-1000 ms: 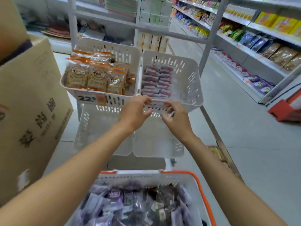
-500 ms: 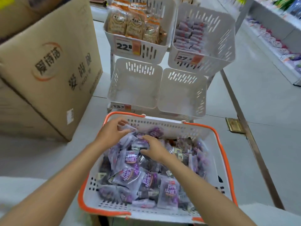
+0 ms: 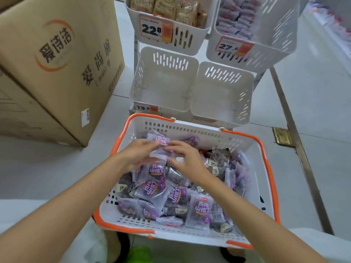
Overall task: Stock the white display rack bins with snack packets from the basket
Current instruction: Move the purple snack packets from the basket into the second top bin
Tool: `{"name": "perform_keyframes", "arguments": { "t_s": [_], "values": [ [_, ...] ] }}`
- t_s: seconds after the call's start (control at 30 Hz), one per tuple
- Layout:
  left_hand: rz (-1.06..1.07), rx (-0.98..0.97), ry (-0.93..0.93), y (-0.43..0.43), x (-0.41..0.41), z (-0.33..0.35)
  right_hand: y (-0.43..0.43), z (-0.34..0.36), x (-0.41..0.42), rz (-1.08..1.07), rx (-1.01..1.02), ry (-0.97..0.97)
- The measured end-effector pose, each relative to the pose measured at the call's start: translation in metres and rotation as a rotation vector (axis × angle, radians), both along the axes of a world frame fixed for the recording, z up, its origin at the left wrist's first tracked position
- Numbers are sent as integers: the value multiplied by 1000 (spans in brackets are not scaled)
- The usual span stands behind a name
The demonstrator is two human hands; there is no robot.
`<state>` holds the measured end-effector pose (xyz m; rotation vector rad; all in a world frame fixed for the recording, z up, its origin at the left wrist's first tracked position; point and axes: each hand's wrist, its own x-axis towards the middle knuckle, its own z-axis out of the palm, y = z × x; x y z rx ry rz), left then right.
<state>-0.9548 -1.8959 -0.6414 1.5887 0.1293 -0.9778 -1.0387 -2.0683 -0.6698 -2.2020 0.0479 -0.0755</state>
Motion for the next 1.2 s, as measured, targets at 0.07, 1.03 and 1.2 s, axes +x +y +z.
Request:
{"name": "perform_keyframes", "arguments": {
  "t_s": [0.07, 1.03, 1.2],
  "values": [
    [69, 101, -206, 7, 4, -5, 6, -11, 8, -4, 8, 148],
    [88, -145, -204, -9, 7, 11, -30, 44, 19, -256, 358, 49],
    [-52, -128, -359, -48, 24, 43, -53, 93, 39, -189, 370, 61]
  ]
}}
